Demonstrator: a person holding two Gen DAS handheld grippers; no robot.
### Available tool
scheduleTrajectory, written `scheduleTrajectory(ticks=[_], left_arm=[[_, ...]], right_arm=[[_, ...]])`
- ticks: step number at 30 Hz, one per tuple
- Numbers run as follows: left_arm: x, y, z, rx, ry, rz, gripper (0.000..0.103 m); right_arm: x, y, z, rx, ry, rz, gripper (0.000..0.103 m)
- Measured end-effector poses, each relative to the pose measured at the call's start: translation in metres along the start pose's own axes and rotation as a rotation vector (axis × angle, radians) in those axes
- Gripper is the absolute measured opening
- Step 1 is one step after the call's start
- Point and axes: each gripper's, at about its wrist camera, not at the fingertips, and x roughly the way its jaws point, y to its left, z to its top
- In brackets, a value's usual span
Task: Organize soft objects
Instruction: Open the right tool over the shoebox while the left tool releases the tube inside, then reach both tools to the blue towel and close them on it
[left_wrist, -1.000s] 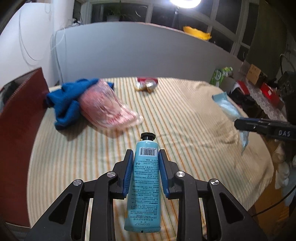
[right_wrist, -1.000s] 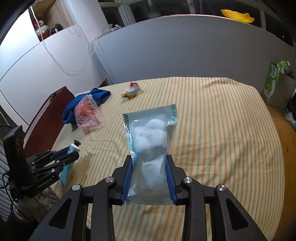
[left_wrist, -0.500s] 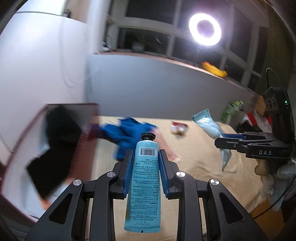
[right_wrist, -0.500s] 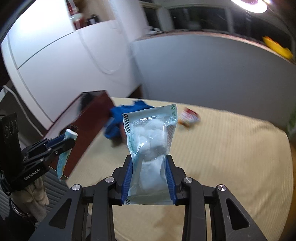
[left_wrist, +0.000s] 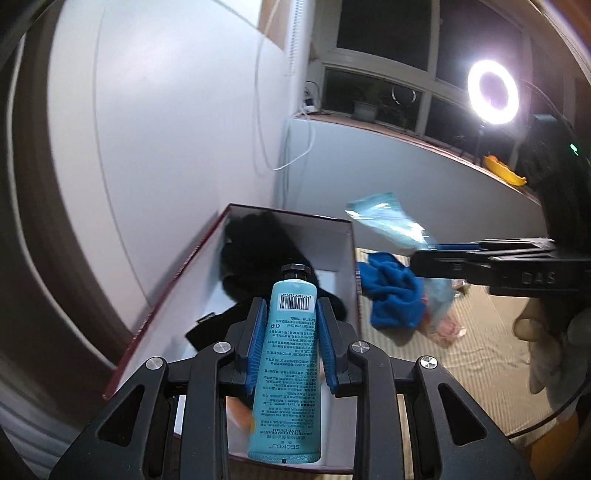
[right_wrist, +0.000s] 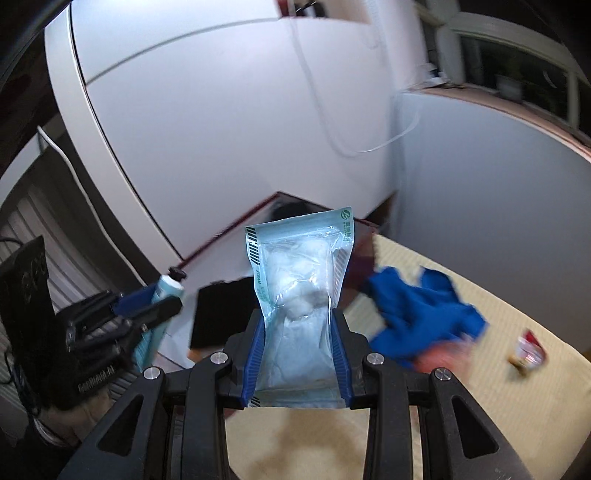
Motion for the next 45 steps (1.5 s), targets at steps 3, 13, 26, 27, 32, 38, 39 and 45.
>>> scheduleTrajectory(ticks=[3, 13, 26, 27, 32, 38, 39, 45], left_arm=[[0.005, 0.009, -0.001, -0.022, 0.008, 0.001, 0.026], [-0.007, 0.029, -0.002, -0.070, 0.003, 0.002, 0.048], [-0.053, -0.004, -0.015, -0.047, -0.044, -0.062, 0.048], [-0.053, -0.011, -0.018, -0.049, -0.044, -0.074, 0.048], [-0.046, -0.050, -0.027, -0.045, -0.031, -0.141, 0.048], [-0.015, -0.101, -0.040, -0.051, 0.035, -0.223, 0.048], [-0.009, -0.110, -0.042, -0.050, 0.047, -0.234, 0.048], [0.024, -0.143, -0.059, -0.069, 0.126, -0.278, 0.049]], right_arm=[[0.026, 0.013, 0.012, 0.003, 0.034, 0.035, 0.031], [0.067, 0.018, 0.026, 0.062, 0.081, 0.046, 0.060], [-0.036, -0.037, -0.024, 0.133, -0.057, -0.023, 0.060], [-0.049, -0.047, -0.031, 0.149, -0.076, -0.034, 0.060], [-0.102, -0.088, -0.063, 0.187, -0.168, -0.099, 0.060], [-0.132, -0.137, -0.091, 0.249, -0.188, -0.146, 0.073], [-0.133, -0.146, -0.094, 0.264, -0.179, -0.144, 0.073], [-0.133, -0.194, -0.117, 0.366, -0.136, -0.110, 0.073]])
